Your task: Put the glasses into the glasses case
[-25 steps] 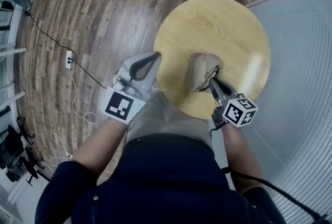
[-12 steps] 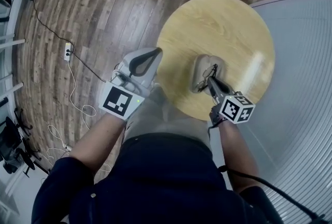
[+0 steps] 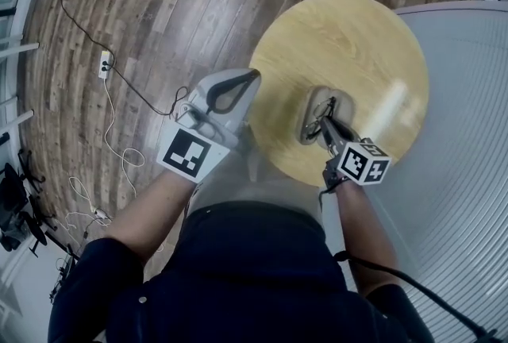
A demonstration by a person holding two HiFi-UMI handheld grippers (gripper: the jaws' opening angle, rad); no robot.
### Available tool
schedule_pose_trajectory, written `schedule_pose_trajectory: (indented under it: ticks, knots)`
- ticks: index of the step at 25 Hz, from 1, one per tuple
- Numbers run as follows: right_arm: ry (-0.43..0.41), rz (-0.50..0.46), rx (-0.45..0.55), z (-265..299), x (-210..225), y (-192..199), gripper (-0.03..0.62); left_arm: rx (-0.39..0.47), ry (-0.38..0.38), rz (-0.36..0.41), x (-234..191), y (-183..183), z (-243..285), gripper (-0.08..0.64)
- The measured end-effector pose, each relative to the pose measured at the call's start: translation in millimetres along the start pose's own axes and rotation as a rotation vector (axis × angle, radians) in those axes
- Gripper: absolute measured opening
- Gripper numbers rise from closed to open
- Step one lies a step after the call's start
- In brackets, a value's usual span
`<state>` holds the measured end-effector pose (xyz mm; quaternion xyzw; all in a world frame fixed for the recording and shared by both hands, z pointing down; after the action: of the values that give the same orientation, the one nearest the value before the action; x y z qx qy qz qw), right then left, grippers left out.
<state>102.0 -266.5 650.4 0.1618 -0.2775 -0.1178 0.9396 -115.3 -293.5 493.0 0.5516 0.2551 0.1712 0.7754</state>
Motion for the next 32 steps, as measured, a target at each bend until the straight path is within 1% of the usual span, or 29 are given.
schedule_pose_trajectory:
  ticks: [7,12,15,23,26,32]
  knots:
    - [0.026,0.008,-0.062,13,2,2,0.026,0.009,-0.023,-0.032,-13,1,-5,0.005]
    - [0.049,0.005,-0.108,20,6,0,0.026,0.002,-0.057,-0.043,-25,2,-10,0.005]
    - [0.052,-0.005,-0.13,23,5,-1,0.026,0.011,-0.075,-0.047,-30,1,-14,0.005]
    - [0.053,-0.021,-0.235,30,3,9,0.026,0.007,-0.119,-0.08,-47,8,-32,0.005]
    - [0.065,-0.039,-0.261,34,2,7,0.028,0.021,-0.119,-0.077,-53,4,-31,0.005]
    - [0.076,-0.058,-0.265,39,2,10,0.028,0.028,-0.113,-0.092,-46,5,-31,0.005]
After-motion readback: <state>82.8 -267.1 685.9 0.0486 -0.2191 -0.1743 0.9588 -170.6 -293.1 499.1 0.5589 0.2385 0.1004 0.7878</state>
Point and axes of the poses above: the fingertips, and each gripper's own axes: z forward along the fingers, x to its right, y out of its underside, the point moved 2 cm from there along -z, backward along the fingers, and after that the axes turned 8 degrees about y, right-handed, at the moved point
